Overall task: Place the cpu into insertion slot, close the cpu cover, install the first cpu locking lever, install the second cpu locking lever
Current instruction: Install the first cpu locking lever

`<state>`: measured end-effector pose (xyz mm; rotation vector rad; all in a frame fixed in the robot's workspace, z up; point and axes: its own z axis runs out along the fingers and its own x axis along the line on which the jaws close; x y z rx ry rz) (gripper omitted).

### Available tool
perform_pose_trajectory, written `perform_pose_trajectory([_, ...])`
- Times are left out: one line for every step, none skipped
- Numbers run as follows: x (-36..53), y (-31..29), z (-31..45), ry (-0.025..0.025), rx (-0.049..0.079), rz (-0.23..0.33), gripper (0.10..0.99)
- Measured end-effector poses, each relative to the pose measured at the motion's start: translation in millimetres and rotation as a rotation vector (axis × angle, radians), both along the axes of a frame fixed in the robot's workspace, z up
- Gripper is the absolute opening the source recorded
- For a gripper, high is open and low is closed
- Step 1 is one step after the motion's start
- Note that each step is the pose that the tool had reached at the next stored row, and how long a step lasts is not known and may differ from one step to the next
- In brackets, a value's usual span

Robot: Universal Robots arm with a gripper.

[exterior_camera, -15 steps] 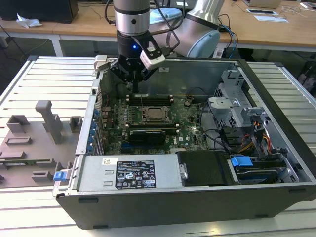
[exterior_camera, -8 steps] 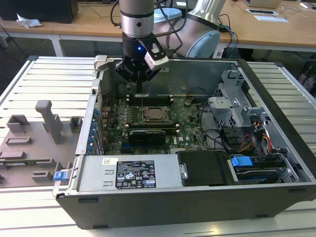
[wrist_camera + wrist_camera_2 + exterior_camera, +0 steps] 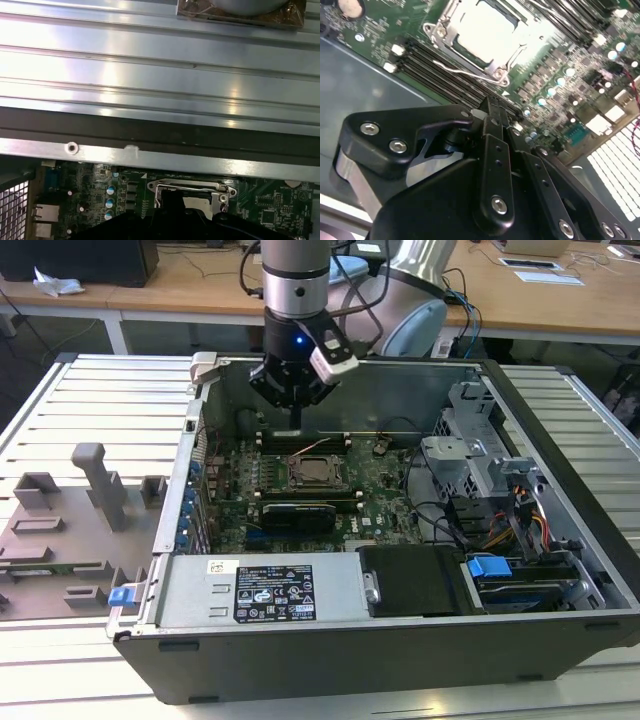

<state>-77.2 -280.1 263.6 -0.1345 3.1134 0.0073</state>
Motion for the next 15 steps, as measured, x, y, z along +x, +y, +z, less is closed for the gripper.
perform_pose_trajectory([3.2,0.0,-1.0,0.0003,0.000,0.000,0.106])
perform_pose_trajectory([4.9,0.0,-2.2,0.0009,0.000,0.000,0.106])
perform_pose_trajectory([5.5,0.0,-3.3,0.0014,0.000,0.000,0.106])
perform_pose_trajectory([5.7,-0.1,-6.9,0.0021,0.000,-0.002,0.106])
perform_pose_trajectory([5.8,-0.1,-9.2,0.0022,0.000,-0.002,0.106])
perform_pose_trajectory([5.8,-0.1,-11.1,0.0023,0.000,-0.003,0.106])
perform_pose_trajectory([5.8,-0.2,-13.3,0.0024,0.000,-0.003,0.106])
perform_pose_trajectory([5.8,-0.2,-15.2,0.0024,0.000,-0.003,0.106])
perform_pose_trajectory([5.8,-0.2,-17.3,0.0024,0.000,-0.004,0.106])
perform_pose_trajectory([5.8,-0.2,-18.9,0.0025,0.000,-0.004,0.106])
perform_pose_trajectory([5.8,-0.2,-30.6,0.0024,0.000,-0.004,0.106])
perform_pose_trajectory([5.8,-0.2,-36.5,0.0025,0.000,-0.004,0.106])
perform_pose_trajectory([5.8,-0.2,-40.3,0.0024,0.000,-0.004,0.106])
perform_pose_trajectory([5.8,-0.2,-45.5,0.0025,0.000,-0.005,0.106])
perform_pose_trajectory([5.7,-0.2,-47.1,0.0025,0.000,-0.004,0.106])
